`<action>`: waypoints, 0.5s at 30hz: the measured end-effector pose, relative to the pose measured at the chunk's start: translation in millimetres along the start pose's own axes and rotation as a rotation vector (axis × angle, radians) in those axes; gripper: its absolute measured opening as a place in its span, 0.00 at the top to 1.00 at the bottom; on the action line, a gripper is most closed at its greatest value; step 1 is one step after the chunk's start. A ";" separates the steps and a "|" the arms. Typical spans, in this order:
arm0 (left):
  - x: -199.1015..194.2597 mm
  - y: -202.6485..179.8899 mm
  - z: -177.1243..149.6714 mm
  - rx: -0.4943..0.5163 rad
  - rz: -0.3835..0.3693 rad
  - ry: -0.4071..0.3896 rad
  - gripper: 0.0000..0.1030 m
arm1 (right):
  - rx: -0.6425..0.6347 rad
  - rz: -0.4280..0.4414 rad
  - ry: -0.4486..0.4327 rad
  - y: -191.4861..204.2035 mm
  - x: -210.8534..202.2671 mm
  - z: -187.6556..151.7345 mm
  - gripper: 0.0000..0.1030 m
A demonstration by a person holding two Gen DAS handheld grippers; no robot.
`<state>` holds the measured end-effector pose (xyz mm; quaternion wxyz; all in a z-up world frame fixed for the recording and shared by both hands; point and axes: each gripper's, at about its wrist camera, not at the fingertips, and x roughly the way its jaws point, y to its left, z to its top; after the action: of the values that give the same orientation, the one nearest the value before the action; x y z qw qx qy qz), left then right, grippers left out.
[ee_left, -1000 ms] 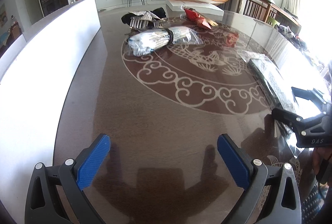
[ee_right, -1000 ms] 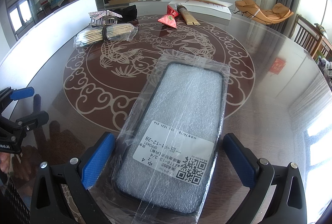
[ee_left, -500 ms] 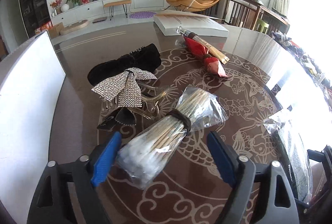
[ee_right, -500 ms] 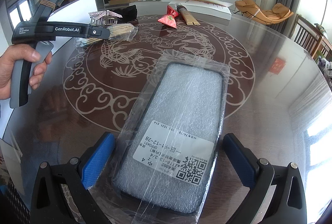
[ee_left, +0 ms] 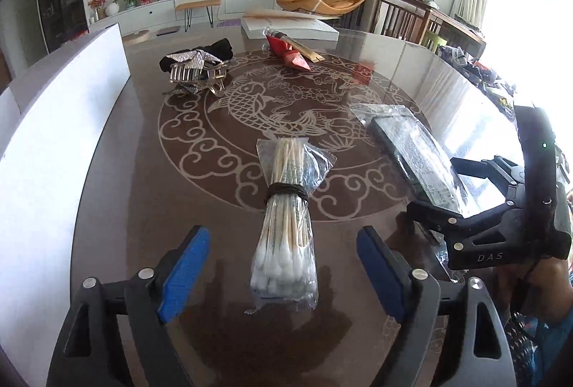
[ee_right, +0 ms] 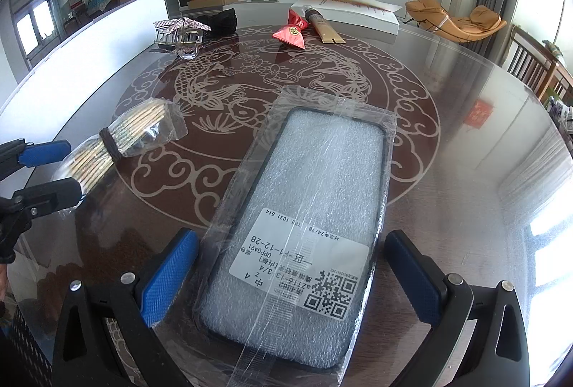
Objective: Organize objects
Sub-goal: 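Grasp the bagged cotton swab bundle with the left tool while the right tool holds the phone case, then carry the swab bundle and phone case into the cardboard box and open both tools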
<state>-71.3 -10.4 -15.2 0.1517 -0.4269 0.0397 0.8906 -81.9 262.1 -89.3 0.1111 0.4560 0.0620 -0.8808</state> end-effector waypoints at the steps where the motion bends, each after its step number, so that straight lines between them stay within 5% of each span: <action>1: 1.5 -1.9 4.2 0.021 0.027 -0.006 0.10 | 0.000 0.001 0.001 -0.1 0.1 0.1 0.00; 6: 33.5 -12.0 15.5 0.128 0.097 0.093 0.16 | 0.028 0.028 0.143 -6.4 5.2 18.8 0.00; 8: 40.2 -15.6 12.2 0.146 0.086 0.106 0.44 | 0.068 0.035 0.221 -11.7 14.0 32.9 0.00; 9: 39.6 -13.8 12.7 0.115 0.049 0.087 0.72 | 0.068 0.029 0.252 -12.4 19.5 39.3 0.00; 11: 40.8 -10.5 14.2 0.076 0.044 0.081 0.73 | 0.031 -0.014 0.269 -10.8 24.4 48.0 0.07; 12: 39.4 -8.7 13.7 0.060 0.033 0.069 0.73 | 0.026 -0.007 0.267 -10.5 22.1 50.7 0.21; 15: 13.9 -0.4 5.3 -0.005 0.000 -0.001 0.73 | 0.012 0.002 0.260 -7.8 8.5 46.8 0.24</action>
<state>-83.3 -5.6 -22.5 0.1507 -0.4268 0.0375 0.8909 -125.6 258.7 -69.2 0.1003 0.5669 0.0701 -0.8146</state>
